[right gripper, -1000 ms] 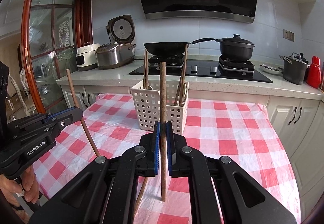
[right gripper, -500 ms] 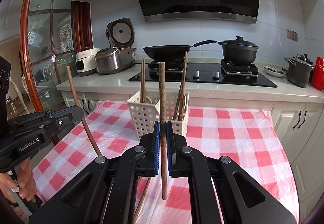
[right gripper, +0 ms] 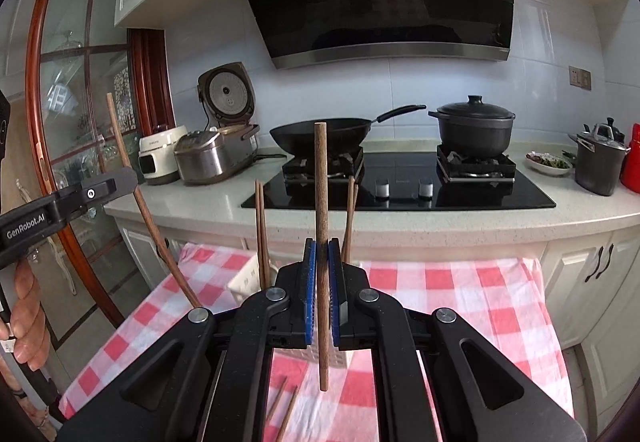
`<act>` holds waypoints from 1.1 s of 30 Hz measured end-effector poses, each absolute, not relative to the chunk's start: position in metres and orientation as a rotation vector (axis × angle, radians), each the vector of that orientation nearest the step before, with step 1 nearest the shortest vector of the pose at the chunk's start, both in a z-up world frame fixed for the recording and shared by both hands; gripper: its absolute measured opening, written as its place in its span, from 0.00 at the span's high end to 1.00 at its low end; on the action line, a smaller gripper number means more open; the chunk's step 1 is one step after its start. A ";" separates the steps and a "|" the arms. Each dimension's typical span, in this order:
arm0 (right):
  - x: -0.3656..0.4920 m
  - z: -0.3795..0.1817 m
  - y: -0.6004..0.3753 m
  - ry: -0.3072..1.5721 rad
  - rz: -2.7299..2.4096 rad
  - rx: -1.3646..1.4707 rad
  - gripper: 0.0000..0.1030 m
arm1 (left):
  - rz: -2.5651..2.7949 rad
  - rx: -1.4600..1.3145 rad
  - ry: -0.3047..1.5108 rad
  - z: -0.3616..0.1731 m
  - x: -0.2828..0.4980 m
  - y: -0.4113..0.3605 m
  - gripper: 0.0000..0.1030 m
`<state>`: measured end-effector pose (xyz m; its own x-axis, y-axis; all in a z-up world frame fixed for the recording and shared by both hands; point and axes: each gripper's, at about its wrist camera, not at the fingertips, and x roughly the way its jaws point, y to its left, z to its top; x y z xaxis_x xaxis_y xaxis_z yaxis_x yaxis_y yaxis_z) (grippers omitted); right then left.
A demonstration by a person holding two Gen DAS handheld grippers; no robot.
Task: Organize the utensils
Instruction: 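Lower both chopsticks into the caddy and open both grippers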
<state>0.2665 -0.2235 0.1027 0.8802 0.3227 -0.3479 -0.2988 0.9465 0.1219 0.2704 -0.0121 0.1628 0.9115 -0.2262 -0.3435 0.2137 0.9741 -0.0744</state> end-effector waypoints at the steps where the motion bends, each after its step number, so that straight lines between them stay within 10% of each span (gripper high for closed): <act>1: 0.271 0.109 -0.222 0.364 0.327 0.064 0.94 | -0.222 -0.036 0.349 0.169 0.275 -0.012 0.94; 12: 0.327 0.126 -0.204 0.307 0.304 0.061 0.94 | -0.175 -0.109 0.322 0.191 0.343 -0.009 0.94; 25: 0.372 0.051 -0.198 0.517 0.353 0.081 0.88 | -0.174 -0.155 0.582 0.086 0.405 -0.002 0.93; 30: 0.366 0.035 -0.212 0.534 0.341 0.121 0.58 | -0.149 -0.171 0.596 0.058 0.395 0.011 0.62; 33: 0.352 0.024 -0.222 0.528 0.326 0.135 0.57 | -0.113 -0.179 0.575 0.044 0.376 0.020 0.44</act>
<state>0.3518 -0.2217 0.0235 0.8137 0.3391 -0.4721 -0.2699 0.9397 0.2098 0.3762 0.0203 0.0439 0.8337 -0.1555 -0.5299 0.0557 0.9783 -0.1995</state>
